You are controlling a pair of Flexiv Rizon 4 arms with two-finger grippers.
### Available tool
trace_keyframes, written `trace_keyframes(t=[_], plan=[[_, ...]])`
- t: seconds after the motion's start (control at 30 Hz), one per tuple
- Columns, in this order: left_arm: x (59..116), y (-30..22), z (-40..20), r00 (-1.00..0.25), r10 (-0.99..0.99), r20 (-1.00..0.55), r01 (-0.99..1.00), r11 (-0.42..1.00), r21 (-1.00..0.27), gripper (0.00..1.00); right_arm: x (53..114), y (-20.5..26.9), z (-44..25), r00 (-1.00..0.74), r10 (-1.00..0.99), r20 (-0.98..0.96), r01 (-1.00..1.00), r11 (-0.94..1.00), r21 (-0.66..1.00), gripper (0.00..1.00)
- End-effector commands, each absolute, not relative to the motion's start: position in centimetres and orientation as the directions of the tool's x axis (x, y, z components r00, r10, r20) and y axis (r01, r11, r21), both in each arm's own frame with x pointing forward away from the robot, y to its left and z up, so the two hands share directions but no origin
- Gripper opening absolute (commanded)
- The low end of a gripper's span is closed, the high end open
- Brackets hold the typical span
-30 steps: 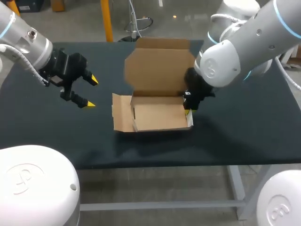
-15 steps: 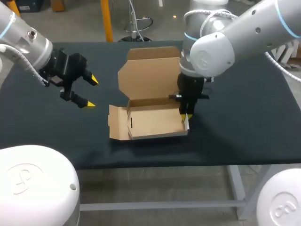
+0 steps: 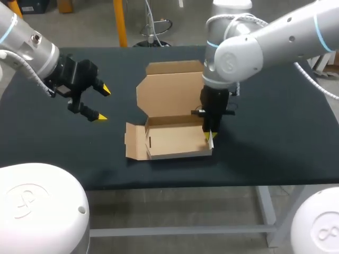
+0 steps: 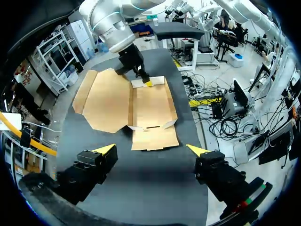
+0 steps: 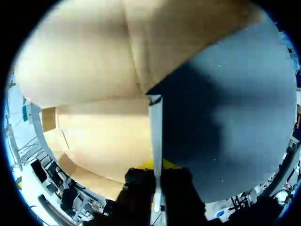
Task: Assemble the packaging by folding the flat box into shape, placing the metal phone stand inside, and closing the box properly
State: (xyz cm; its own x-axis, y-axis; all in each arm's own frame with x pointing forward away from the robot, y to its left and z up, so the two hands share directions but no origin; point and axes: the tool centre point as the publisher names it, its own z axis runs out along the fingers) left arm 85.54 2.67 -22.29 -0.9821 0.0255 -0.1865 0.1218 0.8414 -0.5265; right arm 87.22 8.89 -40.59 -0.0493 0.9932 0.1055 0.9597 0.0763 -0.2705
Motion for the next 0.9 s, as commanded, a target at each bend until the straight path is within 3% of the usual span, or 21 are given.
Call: trace_keyframes(t=[0.03, 0.33, 0.4, 0.9], plan=[[85.4, 2.7, -22.2, -0.982, 0.025, -0.185, 0.12, 0.844, -0.523, 1.0, 87.8, 9.3, -41.1, -0.049, 0.995, 0.088, 0.925, 0.078, -0.372, 0.0], [85.4, 2.7, -22.2, -0.982, 0.025, -0.185, 0.12, 0.844, -0.523, 1.0, 88.2, 9.3, -41.8, -0.033, 0.998, 0.051, 0.924, 0.05, -0.378, 0.0], [85.4, 2.7, -22.2, -0.982, 0.025, -0.185, 0.12, 0.844, -0.523, 1.0, 88.2, 9.3, -41.8, -0.033, 0.998, 0.045, 0.926, 0.047, -0.374, 0.06], [85.4, 2.7, -22.2, -0.982, 0.025, -0.185, 0.12, 0.844, -0.523, 1.0, 88.6, 9.6, -42.2, 0.002, 1.0, -0.022, 0.953, -0.008, -0.304, 0.14]])
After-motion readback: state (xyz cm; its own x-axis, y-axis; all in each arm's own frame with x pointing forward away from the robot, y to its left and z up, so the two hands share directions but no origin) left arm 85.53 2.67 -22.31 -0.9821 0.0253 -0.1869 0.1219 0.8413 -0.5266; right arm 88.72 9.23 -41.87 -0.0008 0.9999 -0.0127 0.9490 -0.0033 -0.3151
